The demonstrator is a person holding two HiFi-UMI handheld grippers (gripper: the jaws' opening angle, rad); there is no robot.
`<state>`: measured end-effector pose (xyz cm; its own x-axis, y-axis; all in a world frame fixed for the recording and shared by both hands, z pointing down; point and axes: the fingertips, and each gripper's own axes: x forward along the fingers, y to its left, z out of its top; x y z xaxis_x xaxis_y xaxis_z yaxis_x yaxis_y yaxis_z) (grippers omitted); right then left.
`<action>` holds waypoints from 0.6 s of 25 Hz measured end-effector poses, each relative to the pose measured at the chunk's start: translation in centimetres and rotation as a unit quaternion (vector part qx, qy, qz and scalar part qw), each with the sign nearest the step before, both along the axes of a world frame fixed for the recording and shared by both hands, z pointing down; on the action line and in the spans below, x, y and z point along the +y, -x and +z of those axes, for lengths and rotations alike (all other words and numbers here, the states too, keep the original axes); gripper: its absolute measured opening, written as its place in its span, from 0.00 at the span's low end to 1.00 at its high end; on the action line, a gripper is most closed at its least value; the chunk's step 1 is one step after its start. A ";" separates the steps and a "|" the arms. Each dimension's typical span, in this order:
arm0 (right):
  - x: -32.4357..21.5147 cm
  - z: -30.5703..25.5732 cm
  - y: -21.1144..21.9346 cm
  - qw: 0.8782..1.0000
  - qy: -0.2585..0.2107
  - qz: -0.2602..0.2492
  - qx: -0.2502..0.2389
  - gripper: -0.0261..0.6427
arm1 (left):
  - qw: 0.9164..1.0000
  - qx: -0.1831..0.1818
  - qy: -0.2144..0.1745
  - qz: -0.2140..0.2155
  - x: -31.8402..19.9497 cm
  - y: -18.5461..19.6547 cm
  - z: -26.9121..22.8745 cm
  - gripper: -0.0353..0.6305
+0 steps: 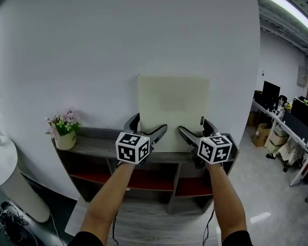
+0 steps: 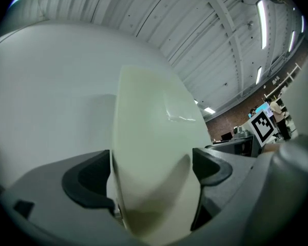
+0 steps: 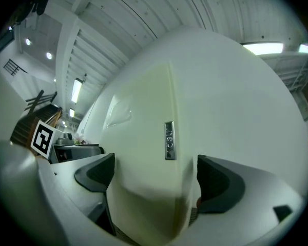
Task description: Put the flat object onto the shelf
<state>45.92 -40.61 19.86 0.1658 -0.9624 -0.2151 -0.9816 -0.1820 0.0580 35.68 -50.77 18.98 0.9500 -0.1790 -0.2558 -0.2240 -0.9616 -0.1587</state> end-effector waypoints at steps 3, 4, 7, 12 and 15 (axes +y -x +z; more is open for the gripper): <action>0.3 0.3 -0.1 1.000 -0.001 0.002 0.000 0.77 | 1.000 0.006 0.007 0.009 0.1 -0.1 0.2 0.79; 0.2 0.4 0.1 1.000 0.003 0.000 0.004 0.77 | 1.000 0.005 0.007 0.013 0.2 -0.2 0.3 0.79; -0.1 0.7 0.5 1.000 0.016 0.008 0.016 0.77 | 1.000 0.007 0.006 0.012 0.3 -0.2 0.3 0.79; 0.0 0.9 0.8 0.999 0.029 0.020 0.030 0.77 | 1.000 0.002 0.001 0.010 0.5 -0.1 0.4 0.79; 0.0 1.1 1.0 0.998 0.036 0.025 0.038 0.77 | 1.000 -0.001 -0.002 0.007 0.5 0.0 0.5 0.79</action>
<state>44.93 -40.58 20.92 0.2006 -0.9667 -0.1586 -0.9635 -0.2240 0.1467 35.64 -50.22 19.44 0.9529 -0.1647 -0.2545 -0.2100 -0.9642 -0.1620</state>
